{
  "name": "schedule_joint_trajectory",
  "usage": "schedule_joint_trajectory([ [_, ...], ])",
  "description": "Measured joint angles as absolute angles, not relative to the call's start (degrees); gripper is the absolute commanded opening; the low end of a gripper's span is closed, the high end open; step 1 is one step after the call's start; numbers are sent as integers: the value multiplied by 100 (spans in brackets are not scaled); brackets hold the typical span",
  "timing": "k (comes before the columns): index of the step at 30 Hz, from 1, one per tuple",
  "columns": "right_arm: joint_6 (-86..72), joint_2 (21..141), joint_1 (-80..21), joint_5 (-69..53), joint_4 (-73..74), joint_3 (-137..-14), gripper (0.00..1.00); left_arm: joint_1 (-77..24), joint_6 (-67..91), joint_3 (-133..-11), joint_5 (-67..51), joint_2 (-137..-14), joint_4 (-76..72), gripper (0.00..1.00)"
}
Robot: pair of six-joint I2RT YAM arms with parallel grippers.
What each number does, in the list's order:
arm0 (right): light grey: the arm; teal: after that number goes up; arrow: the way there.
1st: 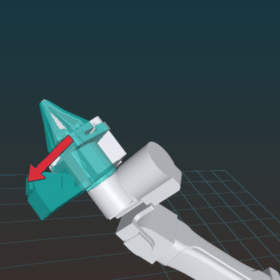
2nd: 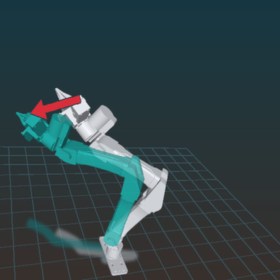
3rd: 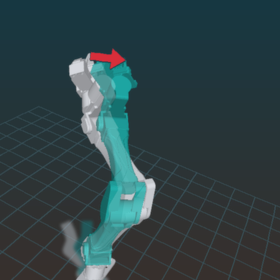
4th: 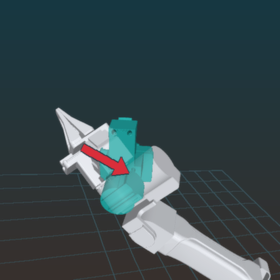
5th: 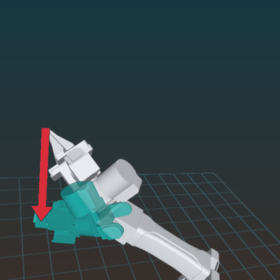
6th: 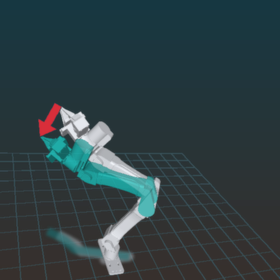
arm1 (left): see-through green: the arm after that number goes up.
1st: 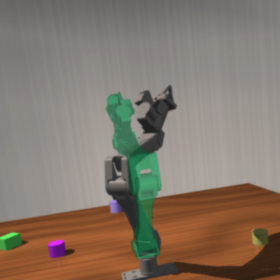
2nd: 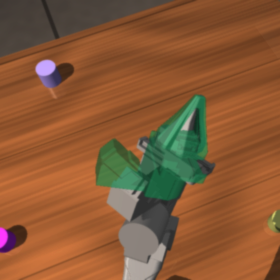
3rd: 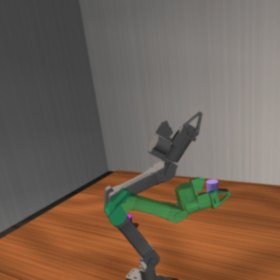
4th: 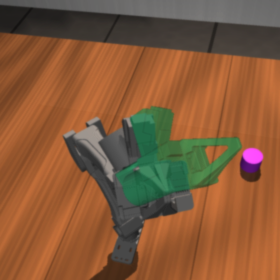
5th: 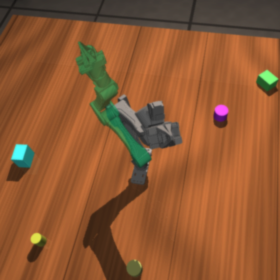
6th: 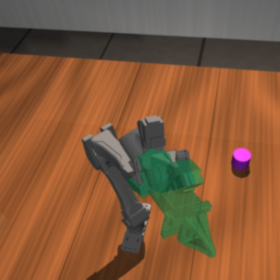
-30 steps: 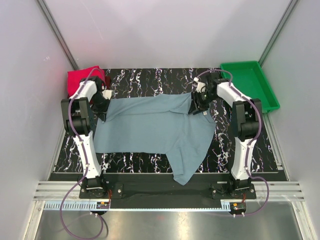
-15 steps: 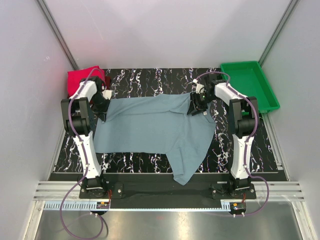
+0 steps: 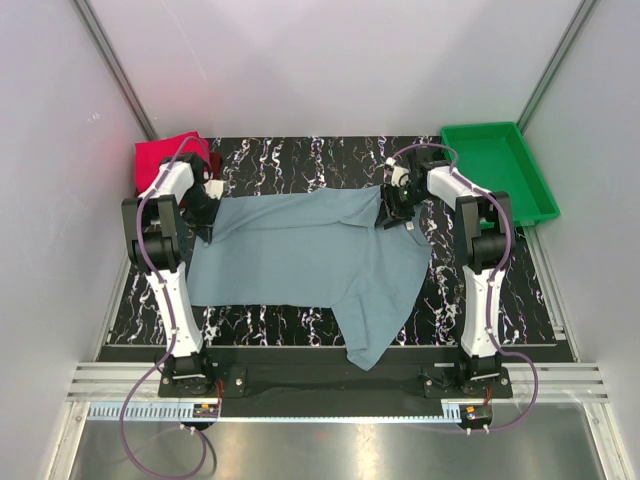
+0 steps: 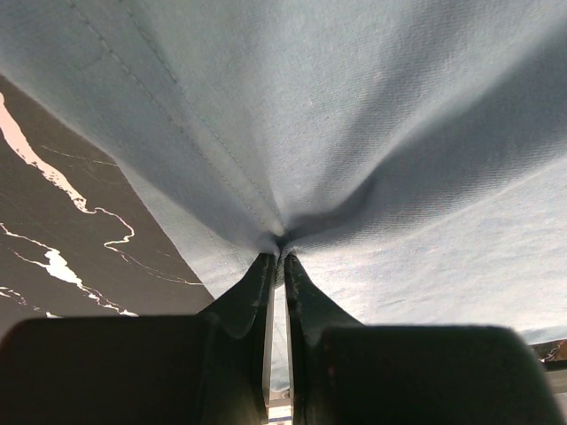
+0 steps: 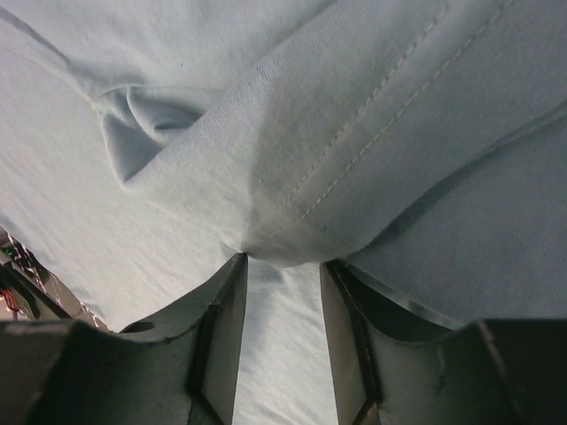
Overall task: Fold and stack the t-shirts
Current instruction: Fold the tshirt
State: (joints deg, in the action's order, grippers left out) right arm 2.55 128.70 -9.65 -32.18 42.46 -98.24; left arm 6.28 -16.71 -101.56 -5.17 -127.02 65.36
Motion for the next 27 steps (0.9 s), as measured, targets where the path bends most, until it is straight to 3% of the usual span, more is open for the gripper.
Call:
schedule_joint_trajectory([
  [13,148,12940,-965,-3271,3988,-9826,0,528,-1671,-10151,-421,-12693,6521,9],
  [19,213,12818,-965,-3273,4007,-9708,0,510,-1671,-10151,-403,-12693,6519,9],
  [27,213,11631,-967,-3472,4176,-9220,0,510,-1669,-10165,-419,-12693,6506,9],
])
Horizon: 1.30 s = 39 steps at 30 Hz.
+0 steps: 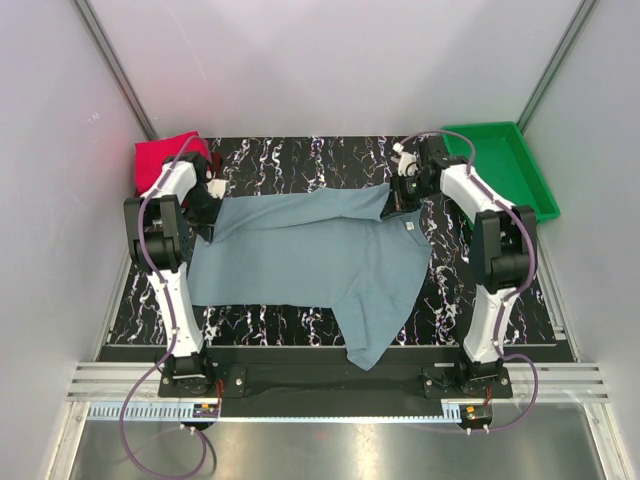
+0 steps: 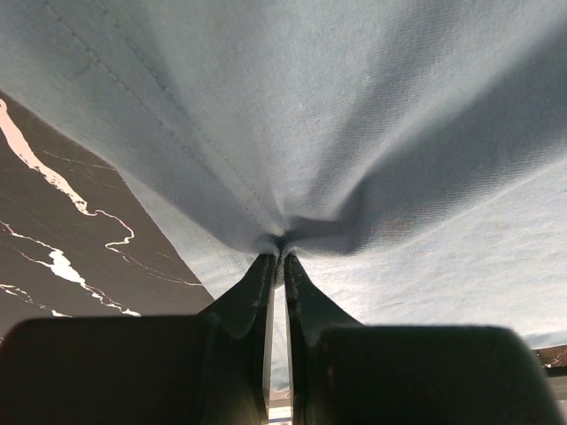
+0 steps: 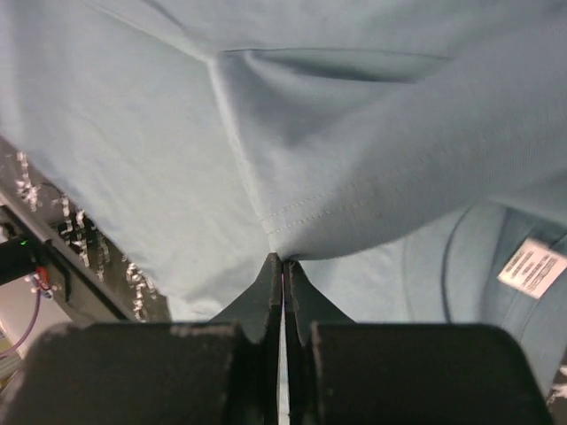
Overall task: Fold and stack the t-shirts
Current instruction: Fold the tshirt
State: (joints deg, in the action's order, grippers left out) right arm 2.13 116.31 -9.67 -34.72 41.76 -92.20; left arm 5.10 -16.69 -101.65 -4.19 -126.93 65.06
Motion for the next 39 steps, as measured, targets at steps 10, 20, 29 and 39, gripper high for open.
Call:
schedule_joint_trajectory([
  [10,-40,11148,-1166,-3822,4233,-8735,1,510,-1669,-10230,-469,-12693,6499,9],
  [20,-355,11148,-1516,-4182,4344,-8484,32,510,-1669,-10237,-469,-12693,6497,9],
  [29,-233,10881,-1422,-3573,4482,-8495,40,510,-1671,-10479,-469,-12693,6499,9],
  [39,-158,10254,274,-3044,3774,-8007,41,510,-1671,-10473,-473,-12693,6497,9],
])
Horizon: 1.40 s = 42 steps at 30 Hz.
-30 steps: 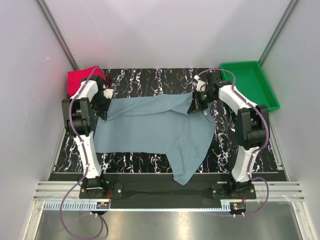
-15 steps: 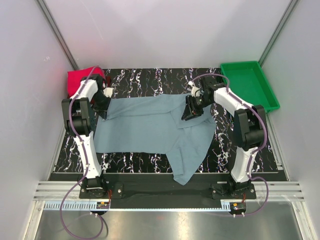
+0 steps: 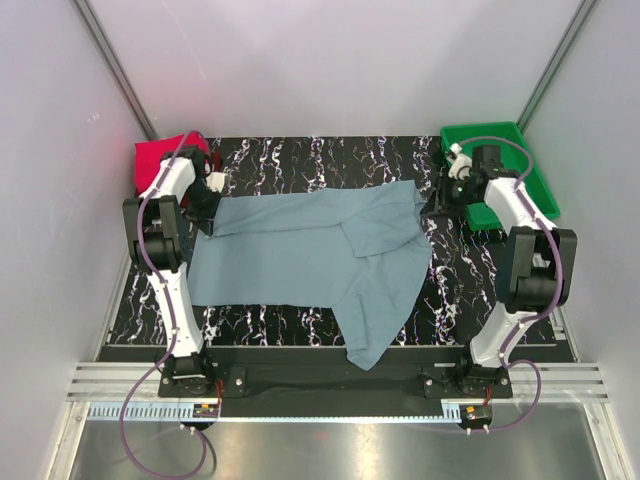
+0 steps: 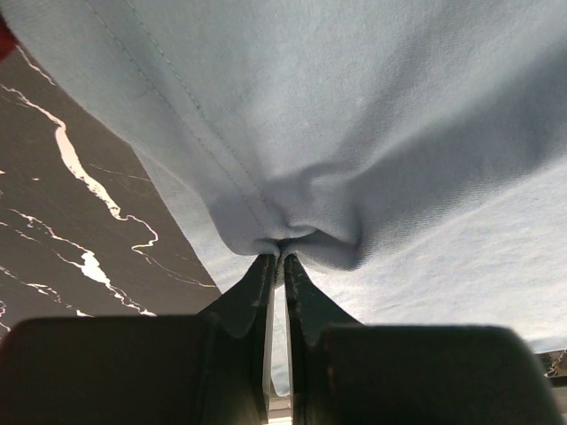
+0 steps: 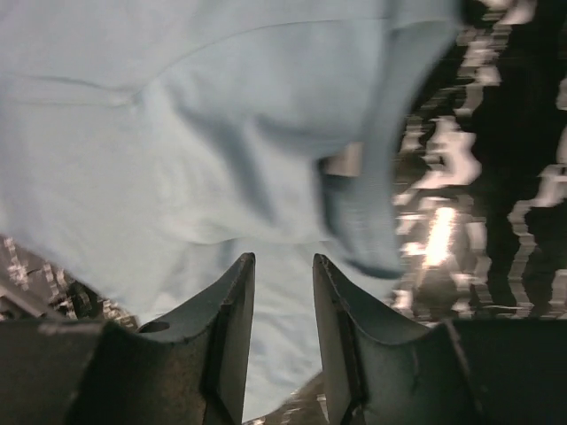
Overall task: Fold and stack the t-shirts
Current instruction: Fold the tshirt
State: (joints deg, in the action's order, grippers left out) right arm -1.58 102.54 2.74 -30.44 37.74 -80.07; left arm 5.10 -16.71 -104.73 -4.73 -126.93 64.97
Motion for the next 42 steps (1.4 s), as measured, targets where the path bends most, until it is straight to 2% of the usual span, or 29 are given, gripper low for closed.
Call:
schedule_joint_trajectory([
  [4,233,10569,626,-3109,3614,-7848,42,510,-1671,-10425,-471,-12693,6499,9],
  [11,729,10978,646,-3730,3533,-7824,48,510,-1671,-10383,-458,-12693,6490,9],
  [19,819,11222,694,-4244,3321,-7830,50,510,-1673,-10224,-423,-12693,6484,9],
  [21,819,11419,694,-4333,3267,-7876,43,502,-1673,-10224,-416,-12693,6482,9],
  [23,840,11625,694,-4434,3262,-7948,23,495,-1673,-10224,-403,-12693,6479,9],
  [24,862,11716,694,-4488,3260,-7975,7,493,-1673,-10224,-401,-12693,6479,9],
  [25,878,11808,694,-4560,3284,-8003,1,491,-1673,-10224,-397,-12693,6482,9],
  [34,733,11789,694,-5017,3730,-8433,0,489,-1673,-10224,-386,-12693,6477,9],
  [42,3,11048,694,-5505,4040,-8488,0,489,-1671,-10274,-421,-12693,6482,9],
])
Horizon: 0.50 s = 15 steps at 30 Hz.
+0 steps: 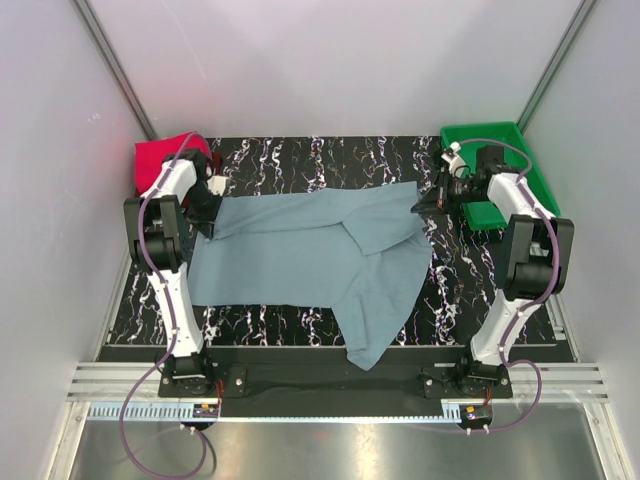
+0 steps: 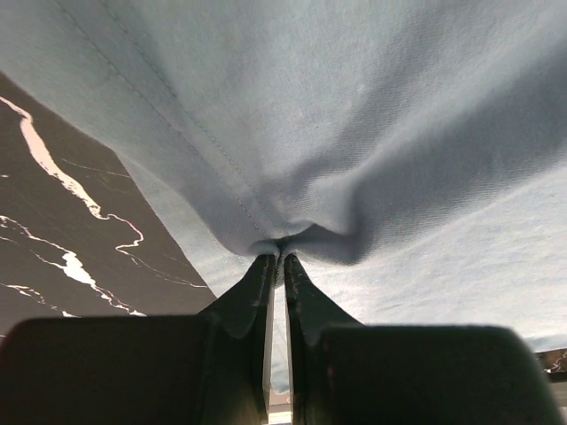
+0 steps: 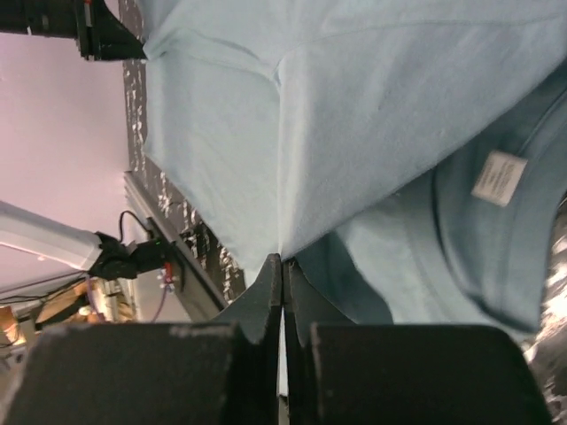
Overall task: Fold and stack the t-shirts
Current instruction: Fold the tshirt
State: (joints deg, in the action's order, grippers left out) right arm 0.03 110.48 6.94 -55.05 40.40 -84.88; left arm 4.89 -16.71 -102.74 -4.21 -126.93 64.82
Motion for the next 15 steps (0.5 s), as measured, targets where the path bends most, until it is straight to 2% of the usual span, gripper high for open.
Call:
schedule_joint_trajectory([
  [6,-161,10573,694,-5402,4322,-7706,0,489,-1669,-10353,-458,-12693,6475,9],
  [7,-200,10541,694,-5304,4421,-7301,4,489,-1669,-10353,-469,-12693,6475,9],
  [12,-290,10538,694,-4934,4488,-6969,12,489,-1669,-10353,-499,-12693,6475,9],
  [15,-266,10543,694,-4508,4484,-7050,8,489,-1669,-10353,-521,-12693,6475,9],
])
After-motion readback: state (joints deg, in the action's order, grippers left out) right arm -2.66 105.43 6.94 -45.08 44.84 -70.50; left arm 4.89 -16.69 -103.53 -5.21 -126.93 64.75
